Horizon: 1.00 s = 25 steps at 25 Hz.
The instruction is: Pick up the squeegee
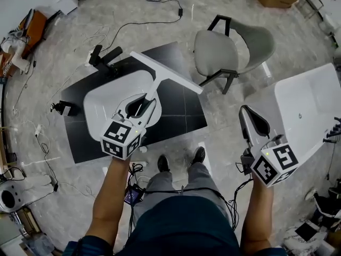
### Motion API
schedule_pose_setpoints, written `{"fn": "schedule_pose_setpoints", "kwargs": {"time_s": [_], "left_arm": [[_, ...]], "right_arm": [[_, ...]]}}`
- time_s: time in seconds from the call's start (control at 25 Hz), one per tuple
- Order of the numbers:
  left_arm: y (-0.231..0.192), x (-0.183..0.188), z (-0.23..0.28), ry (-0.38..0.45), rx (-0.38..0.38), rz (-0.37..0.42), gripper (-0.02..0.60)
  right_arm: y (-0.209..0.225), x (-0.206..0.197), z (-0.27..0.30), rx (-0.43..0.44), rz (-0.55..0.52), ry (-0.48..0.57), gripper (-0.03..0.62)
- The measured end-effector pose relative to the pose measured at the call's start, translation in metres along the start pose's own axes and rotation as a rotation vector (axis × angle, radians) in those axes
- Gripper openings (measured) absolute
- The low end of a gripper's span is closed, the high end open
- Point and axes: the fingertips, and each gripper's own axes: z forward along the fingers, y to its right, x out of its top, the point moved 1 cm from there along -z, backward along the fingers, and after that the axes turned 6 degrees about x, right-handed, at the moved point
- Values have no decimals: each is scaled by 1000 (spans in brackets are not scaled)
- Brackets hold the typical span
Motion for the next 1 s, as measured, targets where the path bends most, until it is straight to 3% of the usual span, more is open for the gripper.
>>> {"fn": "schedule_pose_setpoints", "kwargs": {"time_s": [0.24,0.52,1.0], "left_arm": [[-3,49,-60,101,16,34,95],[-5,98,-127,225,49,82,95],[-4,141,-225,362,113,149,95]], "right_arm": [[-24,25,-20,-5,-35,36,9],[-53,68,-43,42,-76,157,9],[-101,100,-69,81,-139,213,6]]}}
